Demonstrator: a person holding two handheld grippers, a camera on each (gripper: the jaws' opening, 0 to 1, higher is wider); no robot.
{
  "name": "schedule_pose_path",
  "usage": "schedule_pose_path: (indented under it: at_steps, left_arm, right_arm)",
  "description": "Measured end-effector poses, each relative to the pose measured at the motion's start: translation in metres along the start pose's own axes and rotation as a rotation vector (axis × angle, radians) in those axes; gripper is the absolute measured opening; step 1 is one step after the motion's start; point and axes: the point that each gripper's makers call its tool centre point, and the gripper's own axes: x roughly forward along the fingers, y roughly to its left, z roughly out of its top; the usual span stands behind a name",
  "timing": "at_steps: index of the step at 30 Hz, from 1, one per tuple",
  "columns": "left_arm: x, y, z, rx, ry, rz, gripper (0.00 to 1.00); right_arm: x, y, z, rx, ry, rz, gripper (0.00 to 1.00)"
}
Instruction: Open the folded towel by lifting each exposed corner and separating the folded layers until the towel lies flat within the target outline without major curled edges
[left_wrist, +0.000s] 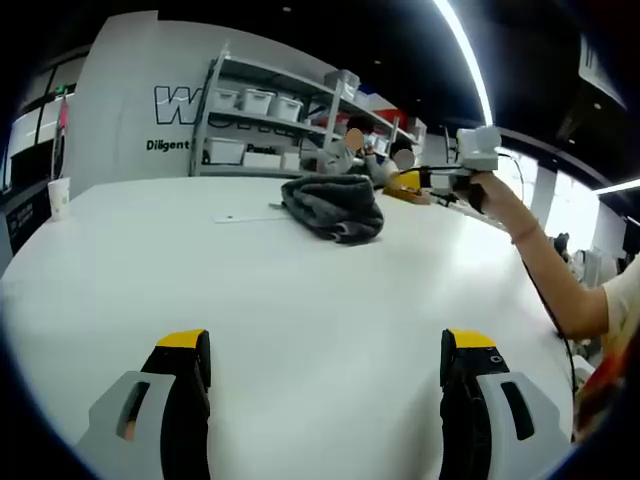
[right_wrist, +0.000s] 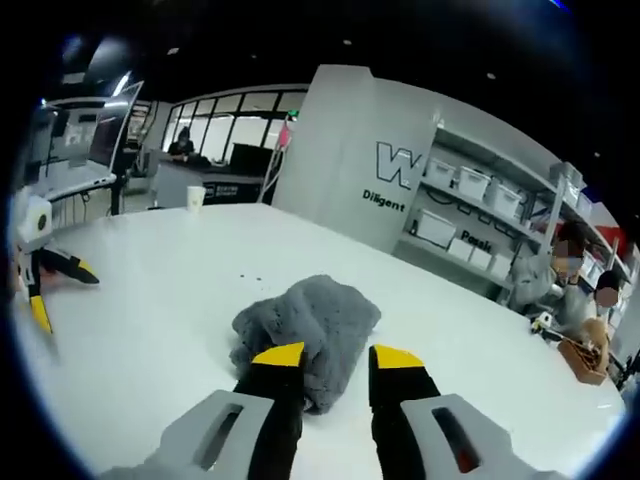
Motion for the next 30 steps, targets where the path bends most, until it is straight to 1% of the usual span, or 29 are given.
schedule_pose_path:
  at_steps: [2, 3, 5, 6, 9, 12, 13, 15, 16, 19, 22, 24, 26, 30]
  left_arm:
    - [-0.002, -0.003, -0.001, 0.004, 0.001, -0.001, 0.93]
    - [-0.002, -0.003, 0.000, 0.005, 0.000, -0.002, 0.93]
    - [-0.001, -0.003, 0.000, 0.009, 0.001, -0.006, 0.93]
    - [-0.001, -0.004, 0.000, 0.013, 0.001, -0.006, 0.93]
    - [-0.002, -0.007, -0.002, 0.014, 0.003, -0.004, 0.93]
    - [-0.002, -0.006, -0.001, 0.014, 0.003, -0.004, 0.93]
    - [-0.002, -0.005, 0.000, 0.016, 0.002, -0.002, 0.93]
    - [-0.001, -0.004, 0.000, 0.015, 0.003, 0.001, 0.93]
    - [0.000, 0.000, 0.001, 0.010, 0.007, 0.003, 0.93]
    - [0.002, 0.003, 0.002, 0.012, 0.009, 0.005, 0.93]
    - [0.002, 0.004, 0.003, 0.016, 0.009, 0.007, 0.93]
    - [0.002, 0.005, 0.004, 0.017, 0.009, 0.008, 0.93]
    - [0.003, 0.006, 0.006, 0.020, 0.007, 0.007, 0.94]
    - [0.003, 0.006, 0.006, 0.031, 0.010, 0.010, 0.94]
  right_arm:
    - [-0.012, 0.011, -0.002, 0.007, -0.025, 0.015, 0.34]
    - [-0.014, 0.012, -0.004, 0.010, -0.028, 0.016, 0.36]
    - [-0.015, 0.016, -0.011, 0.017, -0.018, 0.024, 0.41]
    - [-0.018, 0.020, -0.019, 0.030, -0.011, 0.030, 0.47]
    - [-0.012, 0.020, -0.031, 0.055, 0.013, 0.042, 0.61]
    - [-0.014, 0.025, -0.043, 0.079, 0.035, 0.061, 0.68]
    - [-0.015, 0.023, -0.046, 0.093, 0.040, 0.071, 0.71]
    - [-0.018, 0.024, -0.049, 0.102, 0.036, 0.080, 0.80]
    - [-0.020, 0.024, -0.049, 0.104, 0.033, 0.082, 0.83]
    - [-0.026, 0.027, -0.049, 0.098, 0.015, 0.105, 0.89]
    - [-0.033, 0.031, -0.050, 0.104, 0.003, 0.126, 0.99]
    - [-0.035, 0.031, -0.051, 0.105, 0.002, 0.129, 0.99]
    - [-0.041, 0.029, -0.056, 0.110, -0.002, 0.149, 0.99]
    - [-0.051, 0.034, -0.063, 0.112, -0.005, 0.171, 0.99]
